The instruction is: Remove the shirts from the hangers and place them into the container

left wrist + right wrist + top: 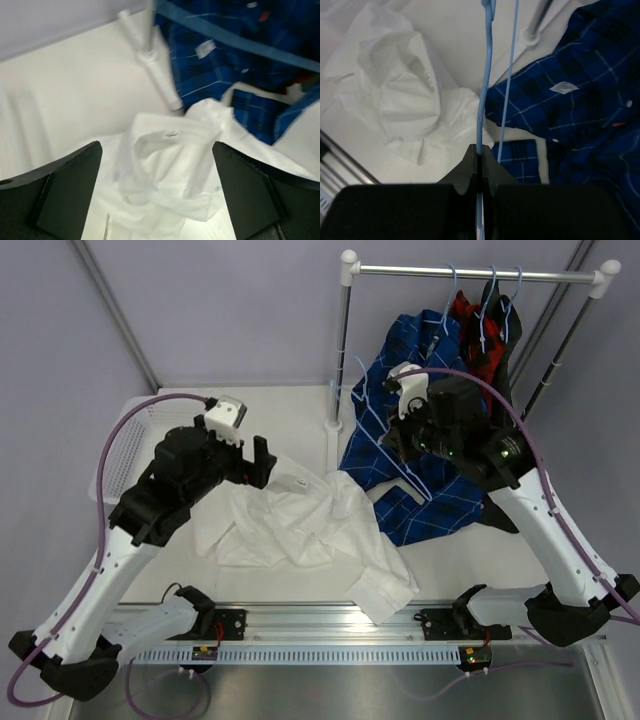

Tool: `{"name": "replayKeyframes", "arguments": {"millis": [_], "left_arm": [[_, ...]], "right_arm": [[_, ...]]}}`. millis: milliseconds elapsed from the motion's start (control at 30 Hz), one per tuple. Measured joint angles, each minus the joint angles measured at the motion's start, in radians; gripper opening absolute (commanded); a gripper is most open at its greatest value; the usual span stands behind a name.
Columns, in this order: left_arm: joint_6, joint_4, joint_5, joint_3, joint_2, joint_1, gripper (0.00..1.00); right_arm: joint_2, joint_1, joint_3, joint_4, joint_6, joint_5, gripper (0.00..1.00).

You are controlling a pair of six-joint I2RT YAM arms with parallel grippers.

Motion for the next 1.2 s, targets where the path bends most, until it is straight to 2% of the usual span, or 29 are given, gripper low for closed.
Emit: {"name": "replayKeyframes", "arguments": {"millis": [100, 200, 400, 500, 667, 800, 1200], "left_arm": [[-0.072, -0.034, -0.178, -0.11, -0.093, 0.002, 0.99], [-0.133, -0.05, -0.269, -0.171, -0.154, 0.003, 0.99], [-0.205, -0.055, -0.305, -0.195, -0.163, 0.003, 0.99], [-0.229, -0.056, -0.304, -0.196, -0.162, 0.003, 0.99], [-0.261, -0.057, -0.292, -0.215, -0.18, 0.003, 0.99], [-0.282, -0.061, -0.275, -0.235, -0.192, 0.003, 0.99], [-0.326, -0.064, -0.24, -0.288, -0.201, 0.003, 0.99]], "right_arm": [[0.017, -0.021, 0.142, -0.069, 0.037, 0.146, 0.0], [0.07, -0.056, 0.328, -0.127, 0.068, 0.254, 0.0], [0.334, -0.177, 0.804, -0.207, 0.117, 0.325, 0.0], [0.485, -0.208, 0.955, -0.209, 0.141, 0.328, 0.0], [0.61, -0.219, 0.921, -0.173, 0.171, 0.321, 0.0], [0.622, -0.225, 0.822, -0.112, 0.182, 0.314, 0.0], [0.626, -0.242, 0.765, 0.05, 0.195, 0.267, 0.0]]}}
